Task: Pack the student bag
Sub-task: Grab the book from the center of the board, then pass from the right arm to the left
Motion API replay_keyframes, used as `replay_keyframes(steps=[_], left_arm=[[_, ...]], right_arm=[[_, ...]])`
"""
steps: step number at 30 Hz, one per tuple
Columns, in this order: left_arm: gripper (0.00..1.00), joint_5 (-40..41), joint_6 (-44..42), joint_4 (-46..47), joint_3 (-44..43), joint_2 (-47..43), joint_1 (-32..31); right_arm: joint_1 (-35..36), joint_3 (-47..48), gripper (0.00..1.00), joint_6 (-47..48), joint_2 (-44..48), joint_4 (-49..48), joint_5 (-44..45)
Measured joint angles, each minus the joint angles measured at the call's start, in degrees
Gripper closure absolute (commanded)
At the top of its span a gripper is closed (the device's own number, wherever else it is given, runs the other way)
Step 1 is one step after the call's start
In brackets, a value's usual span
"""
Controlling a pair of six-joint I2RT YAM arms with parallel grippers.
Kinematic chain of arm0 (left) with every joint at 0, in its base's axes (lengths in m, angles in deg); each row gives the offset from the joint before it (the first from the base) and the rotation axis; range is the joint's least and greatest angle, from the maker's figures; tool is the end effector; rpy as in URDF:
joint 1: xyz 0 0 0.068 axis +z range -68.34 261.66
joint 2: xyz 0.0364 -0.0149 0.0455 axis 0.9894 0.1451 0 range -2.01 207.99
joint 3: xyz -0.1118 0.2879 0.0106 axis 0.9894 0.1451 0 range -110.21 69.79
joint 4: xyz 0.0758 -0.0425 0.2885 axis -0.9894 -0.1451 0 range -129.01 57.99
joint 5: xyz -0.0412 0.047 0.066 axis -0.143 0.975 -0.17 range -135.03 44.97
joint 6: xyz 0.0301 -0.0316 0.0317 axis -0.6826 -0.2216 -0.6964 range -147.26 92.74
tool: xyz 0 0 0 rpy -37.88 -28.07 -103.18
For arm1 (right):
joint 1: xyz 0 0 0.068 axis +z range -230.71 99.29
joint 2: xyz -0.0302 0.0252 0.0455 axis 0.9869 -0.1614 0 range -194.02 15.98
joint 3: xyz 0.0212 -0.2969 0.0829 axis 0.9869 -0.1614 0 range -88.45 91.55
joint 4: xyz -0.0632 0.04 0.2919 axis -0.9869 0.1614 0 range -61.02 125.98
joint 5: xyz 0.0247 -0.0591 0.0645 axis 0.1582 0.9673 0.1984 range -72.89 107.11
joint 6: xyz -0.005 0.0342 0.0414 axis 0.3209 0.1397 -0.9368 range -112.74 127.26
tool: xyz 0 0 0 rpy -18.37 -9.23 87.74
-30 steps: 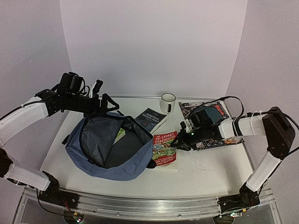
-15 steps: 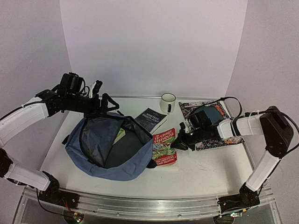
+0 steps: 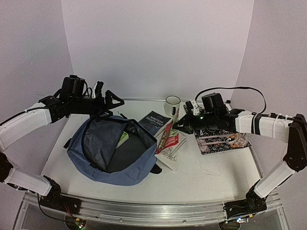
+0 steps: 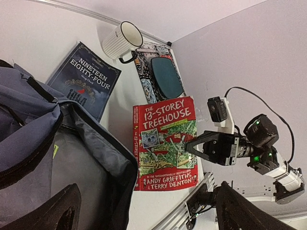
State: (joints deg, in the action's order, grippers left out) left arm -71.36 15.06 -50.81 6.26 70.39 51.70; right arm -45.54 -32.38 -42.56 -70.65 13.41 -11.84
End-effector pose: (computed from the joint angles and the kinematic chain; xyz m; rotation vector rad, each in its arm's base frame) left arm 0.2656 -0.1714 0.3665 0.0731 2.2414 -1.2116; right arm 0.3021 0.2339 0.2926 -0.1406 2.0732 1.4446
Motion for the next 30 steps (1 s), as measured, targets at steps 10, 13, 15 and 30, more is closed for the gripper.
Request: replay_keyframes(steps=[10,13,15,30], left_arm=[[0.01,-2.7,8.5,10.9,4.7,2.5,-1.6],[0.01,-3.5,10.4,13.8,5.2,3.8,-2.3],[0.01,-3.8,11.6,16.1,5.3,4.6,-2.7],[0.01,-4.5,17.7,27.1,10.4,7.5,-3.4]], right_arm=[[0.1,13.1,1.0,0.1,-0.5,1.3,-6.9],[0.7,18.0,1.0,0.1,-1.9,0.9,-8.6],[1.5,20.8,1.0,0.1,-3.2,0.5,-9.5],[8.9,30.0,1.0,-0.9,-15.6,-1.1,-13.3]])
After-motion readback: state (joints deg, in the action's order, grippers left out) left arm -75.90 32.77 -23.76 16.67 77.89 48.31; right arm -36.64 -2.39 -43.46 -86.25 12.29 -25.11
